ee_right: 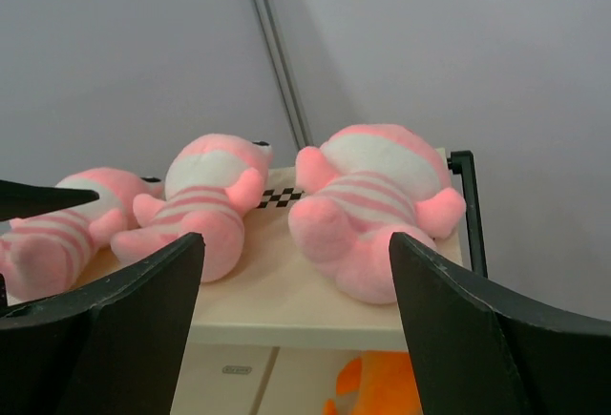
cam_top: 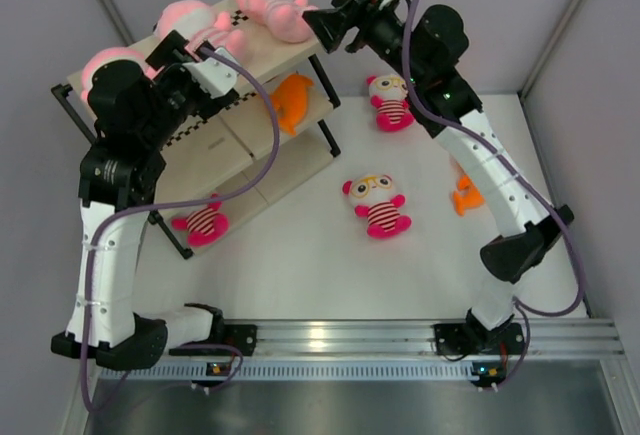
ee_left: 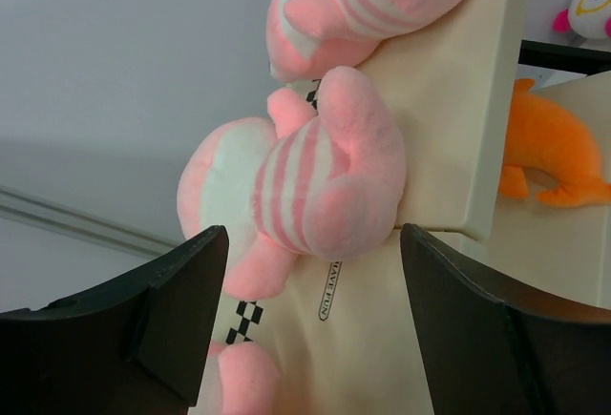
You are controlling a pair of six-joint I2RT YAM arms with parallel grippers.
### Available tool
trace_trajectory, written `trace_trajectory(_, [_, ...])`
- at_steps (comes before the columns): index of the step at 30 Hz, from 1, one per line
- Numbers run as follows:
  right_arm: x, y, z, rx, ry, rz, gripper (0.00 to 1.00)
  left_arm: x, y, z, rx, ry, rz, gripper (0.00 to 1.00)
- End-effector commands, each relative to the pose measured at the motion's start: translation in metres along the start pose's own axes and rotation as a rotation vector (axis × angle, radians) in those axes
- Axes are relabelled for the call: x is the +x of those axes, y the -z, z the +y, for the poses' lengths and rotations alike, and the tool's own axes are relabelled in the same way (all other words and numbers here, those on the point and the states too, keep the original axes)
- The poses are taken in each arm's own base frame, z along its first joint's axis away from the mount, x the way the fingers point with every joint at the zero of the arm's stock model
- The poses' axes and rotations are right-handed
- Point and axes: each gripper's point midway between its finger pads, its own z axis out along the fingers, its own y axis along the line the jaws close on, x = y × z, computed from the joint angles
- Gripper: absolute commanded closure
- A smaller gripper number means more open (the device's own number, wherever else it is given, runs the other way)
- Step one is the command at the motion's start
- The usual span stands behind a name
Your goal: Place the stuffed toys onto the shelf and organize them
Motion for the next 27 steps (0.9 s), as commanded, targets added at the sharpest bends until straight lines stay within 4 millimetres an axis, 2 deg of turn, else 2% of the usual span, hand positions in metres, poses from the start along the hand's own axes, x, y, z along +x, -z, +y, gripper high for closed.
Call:
trace_trajectory(1, [-0.063,0.041,0.021,0.003,0.063,-0.083,0.21,-0.002,0.014,-0.014,0.038,0.028,-0.032,0.20])
trace_trajectory(2, [-0.059,0.051,0.013,0.047,0.056,-0.050,0.21,-0.001,0.016,-0.019,0.053,0.040,-0.032,0.18])
trace_trajectory(3, [-0.061,0.067,0.008,0.086,0.053,-0.045,0.20,-0.001,0.022,-0.024,0.071,0.048,-0.030,0.11])
trace_trajectory(4, [-0.062,0.076,-0.003,0.117,0.051,-0.039,0.19,0.000,0.023,-0.027,0.081,0.057,-0.027,0.09])
trace_trajectory(5, [-0.044,0.085,-0.015,0.141,0.020,0.016,0.19,-0.002,0.027,-0.026,0.080,0.066,-0.026,0.07])
trace_trajectory(6, [-0.042,0.095,-0.022,0.148,0.012,0.037,0.19,-0.003,0.030,-0.024,0.075,0.072,-0.022,0.06])
trace_trajectory(7, [-0.043,0.108,-0.018,0.110,0.006,0.063,0.19,-0.009,0.035,-0.015,0.049,0.075,-0.032,0.05])
trace_trajectory(8, [-0.029,0.123,-0.051,0.188,-0.004,0.111,0.19,-0.011,0.038,-0.011,0.031,0.080,-0.032,0.05])
trace_trajectory(9, [-0.017,0.137,-0.072,0.266,-0.018,0.157,0.19,-0.012,0.041,-0.006,0.011,0.083,-0.028,0.04])
trace_trajectory(10, [-0.018,0.152,-0.083,0.324,-0.014,0.165,0.19,-0.016,0.045,-0.002,-0.004,0.085,-0.034,0.04])
trace_trajectory(12, [0.011,0.191,-0.134,0.550,-0.029,0.241,0.19,-0.017,0.049,-0.003,-0.003,0.094,-0.037,0.04])
trace_trajectory(13, [0.014,0.208,-0.145,0.626,-0.036,0.247,0.19,-0.018,0.053,-0.002,-0.005,0.097,-0.037,0.04])
trace_trajectory(14, [0.033,0.235,-0.170,0.748,-0.073,0.279,0.19,-0.017,0.054,-0.004,-0.002,0.109,-0.035,0.04])
trace_trajectory(15, [0.039,0.262,-0.192,0.899,-0.064,0.275,0.19,-0.016,0.057,-0.005,-0.001,0.115,-0.028,0.04])
trace_trajectory(16, [0.039,0.286,-0.196,0.978,-0.066,0.254,0.19,-0.016,0.060,-0.006,0.001,0.122,-0.026,0.04])
trace_trajectory(17, [0.073,0.323,-0.216,1.105,-0.116,0.292,0.19,-0.016,0.063,-0.007,-0.001,0.135,-0.026,0.04])
trace_trajectory(18, [0.083,0.346,-0.224,1.187,-0.128,0.281,0.18,-0.014,0.066,-0.010,0.008,0.148,-0.016,0.04])
trace_trajectory(19, [0.080,0.367,-0.226,1.231,-0.141,0.235,0.18,-0.017,0.073,-0.010,0.006,0.159,-0.021,0.04])
trace_trajectory(20, [0.119,0.393,-0.231,1.287,-0.203,0.279,0.18,-0.018,0.077,-0.011,0.009,0.190,-0.020,0.05])
trace_trajectory(21, [0.125,0.414,-0.238,1.345,-0.217,0.259,0.18,-0.016,0.083,-0.018,0.035,0.210,-0.007,0.05])
trace_trajectory(22, [0.123,0.425,-0.239,1.364,-0.218,0.212,0.19,-0.024,0.093,-0.019,0.049,0.225,-0.024,0.05])
trace_trajectory(23, [0.152,0.445,-0.241,1.404,-0.252,0.249,0.18,-0.025,0.099,-0.023,0.065,0.252,-0.023,0.05])
trace_trajectory(24, [0.160,0.451,-0.242,1.413,-0.264,0.250,0.19,-0.027,0.106,-0.026,0.077,0.263,-0.023,0.05])
trace_trajectory(25, [0.176,0.461,-0.246,1.435,-0.287,0.265,0.19,-0.024,0.119,-0.035,0.107,0.281,-0.005,0.05])
trace_trajectory(27, [0.190,0.464,-0.251,1.431,-0.325,0.278,0.20,-0.016,0.132,-0.048,0.142,0.295,0.033,0.06])
